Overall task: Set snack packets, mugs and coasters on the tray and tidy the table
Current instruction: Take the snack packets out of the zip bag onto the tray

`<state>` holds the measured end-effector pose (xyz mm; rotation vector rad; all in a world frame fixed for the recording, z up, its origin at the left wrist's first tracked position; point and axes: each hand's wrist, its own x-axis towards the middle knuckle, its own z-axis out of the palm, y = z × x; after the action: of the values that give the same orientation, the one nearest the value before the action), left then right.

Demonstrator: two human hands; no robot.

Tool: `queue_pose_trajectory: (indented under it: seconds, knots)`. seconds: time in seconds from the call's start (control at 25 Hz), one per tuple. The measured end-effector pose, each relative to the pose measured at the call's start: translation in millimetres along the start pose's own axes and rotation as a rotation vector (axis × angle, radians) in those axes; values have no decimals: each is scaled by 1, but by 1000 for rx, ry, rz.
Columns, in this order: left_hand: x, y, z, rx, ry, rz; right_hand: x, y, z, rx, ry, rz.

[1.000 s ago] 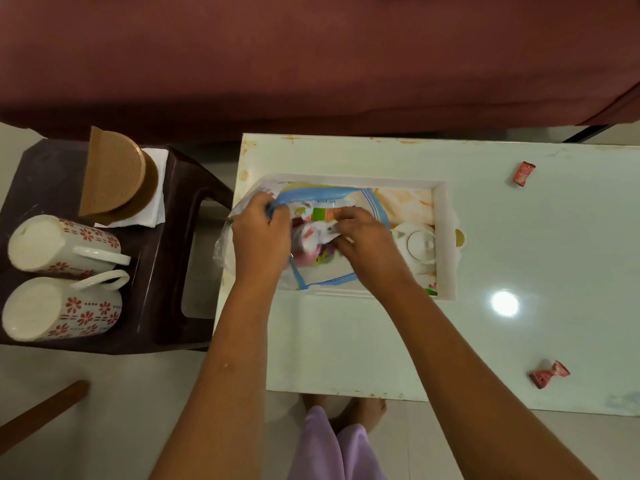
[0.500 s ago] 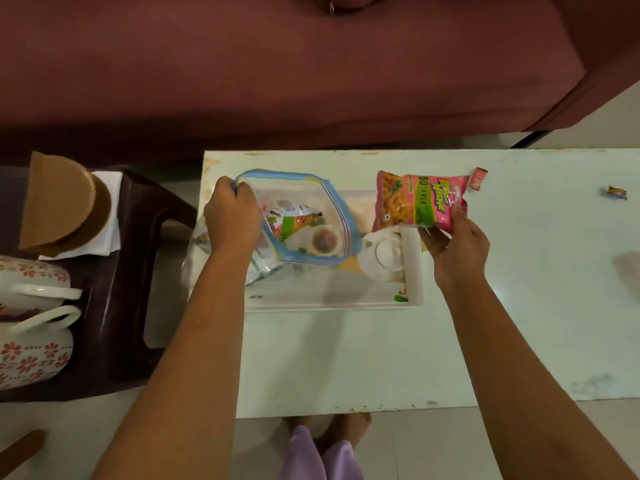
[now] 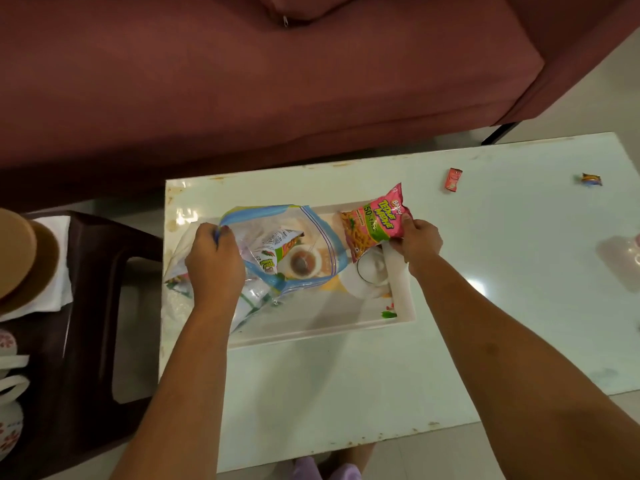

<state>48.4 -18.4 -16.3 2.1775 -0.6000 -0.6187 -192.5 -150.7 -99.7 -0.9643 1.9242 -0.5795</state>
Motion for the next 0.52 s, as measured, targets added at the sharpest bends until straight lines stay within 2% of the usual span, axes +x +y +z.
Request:
queue_pose_trajectory:
  seconds: [0.08,0.2,0.24,0.32,0.4,0.52]
  knots:
    - [1,-2,1,-34,5,-11,-3,1,3,-235,107,-70]
    - [1,-3,2,-49,19,-18,-24,5,13,-530,285,-378]
    - [1,-3,2,-50,18,-14,-28,7,16,-580,267,-456]
    - [1,-4,2,-60,17,-10,-30,11,19,-594,116,-455]
    - [2,-6,2,-75,18,-12,-28,20,18,-716,20,-463]
    - [-1,-9,3,-82,11,-5,-28,29,18,-933,63,-605]
